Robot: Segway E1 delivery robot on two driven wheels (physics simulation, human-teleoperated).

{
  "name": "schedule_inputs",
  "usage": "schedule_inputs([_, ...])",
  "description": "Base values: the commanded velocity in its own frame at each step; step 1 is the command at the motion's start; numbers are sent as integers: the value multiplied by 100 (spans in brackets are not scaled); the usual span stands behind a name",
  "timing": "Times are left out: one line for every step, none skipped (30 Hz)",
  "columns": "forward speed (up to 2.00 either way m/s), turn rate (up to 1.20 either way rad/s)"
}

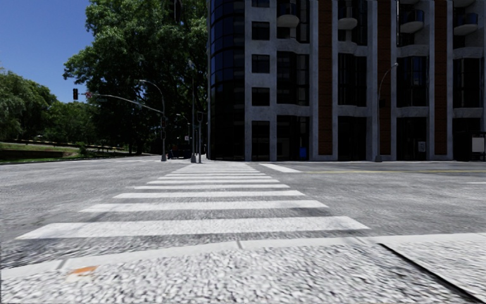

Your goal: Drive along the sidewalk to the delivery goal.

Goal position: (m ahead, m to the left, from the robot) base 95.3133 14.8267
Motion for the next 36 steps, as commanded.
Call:
schedule_inputs([200, 0])
schedule_inputs([200, 0])
schedule_inputs([200, 0])
schedule_inputs([200, 0])
schedule_inputs([200, 0])
schedule_inputs([200, 0])
schedule_inputs([200, 0])
schedule_inputs([200, 0])
schedule_inputs([200, 0])
schedule_inputs([200, 0])
schedule_inputs([200, 0])
schedule_inputs([200, 0])
schedule_inputs([200, 0])
schedule_inputs([200, 0])
schedule_inputs([200, 0])
schedule_inputs([200, 0])
schedule_inputs([200, 0])
schedule_inputs([200, 0])
schedule_inputs([200, 0])
schedule_inputs([200, 0])
schedule_inputs([200, 0])
schedule_inputs([200, 5])
schedule_inputs([200, 5])
schedule_inputs([200, 9])
schedule_inputs([200, 11])
schedule_inputs([200, 14])
schedule_inputs([200, 14])
schedule_inputs([200, 15])
schedule_inputs([200, 15])
schedule_inputs([200, 17])
schedule_inputs([200, 17])
schedule_inputs([200, 20])
schedule_inputs([200, 23])
schedule_inputs([200, 27])
schedule_inputs([200, 29])
schedule_inputs([200, 29])
